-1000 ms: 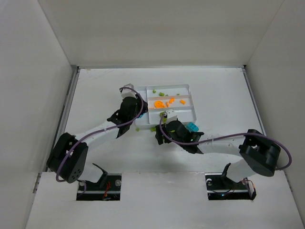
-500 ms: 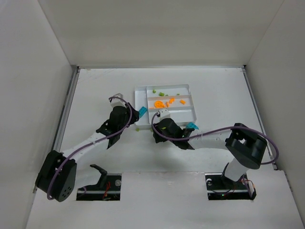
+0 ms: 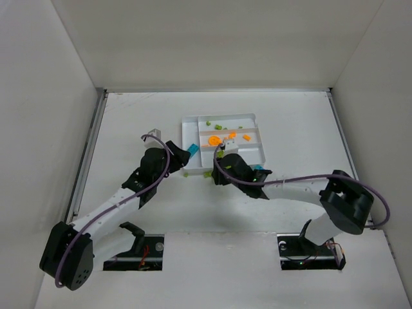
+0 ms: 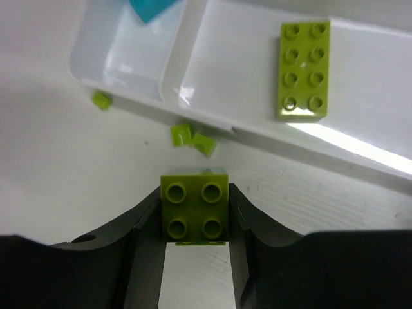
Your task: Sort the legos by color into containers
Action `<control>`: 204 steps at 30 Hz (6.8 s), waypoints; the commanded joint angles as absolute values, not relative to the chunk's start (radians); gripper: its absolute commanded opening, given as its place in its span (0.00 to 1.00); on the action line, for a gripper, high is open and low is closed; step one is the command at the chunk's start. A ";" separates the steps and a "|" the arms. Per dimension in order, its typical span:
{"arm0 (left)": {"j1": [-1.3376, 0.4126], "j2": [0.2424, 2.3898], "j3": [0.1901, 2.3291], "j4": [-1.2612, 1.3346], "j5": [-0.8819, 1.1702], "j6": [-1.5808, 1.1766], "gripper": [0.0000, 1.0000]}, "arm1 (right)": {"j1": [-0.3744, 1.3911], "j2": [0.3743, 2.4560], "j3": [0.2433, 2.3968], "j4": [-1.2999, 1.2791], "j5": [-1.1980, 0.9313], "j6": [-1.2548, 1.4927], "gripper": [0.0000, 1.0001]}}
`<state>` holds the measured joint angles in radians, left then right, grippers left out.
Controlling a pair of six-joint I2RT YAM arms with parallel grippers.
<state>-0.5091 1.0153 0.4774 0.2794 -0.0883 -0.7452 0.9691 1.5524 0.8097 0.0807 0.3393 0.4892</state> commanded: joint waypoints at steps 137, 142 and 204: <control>-0.709 1.598 0.745 0.568 -0.227 -0.701 0.27 | 0.677 1.151 0.443 0.488 0.152 0.922 0.24; -0.714 1.600 0.752 0.577 -0.232 -0.706 0.44 | 0.699 1.147 0.463 0.474 0.155 0.907 0.24; -1.053 0.778 0.301 0.825 -0.129 -0.173 0.61 | 0.734 1.203 0.462 0.831 -0.379 1.643 0.23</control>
<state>-1.0355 0.7738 0.2497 0.7727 -0.0715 -0.2436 0.7399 1.1969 0.4625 0.7998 -0.3592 1.6272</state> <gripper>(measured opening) 0.617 0.431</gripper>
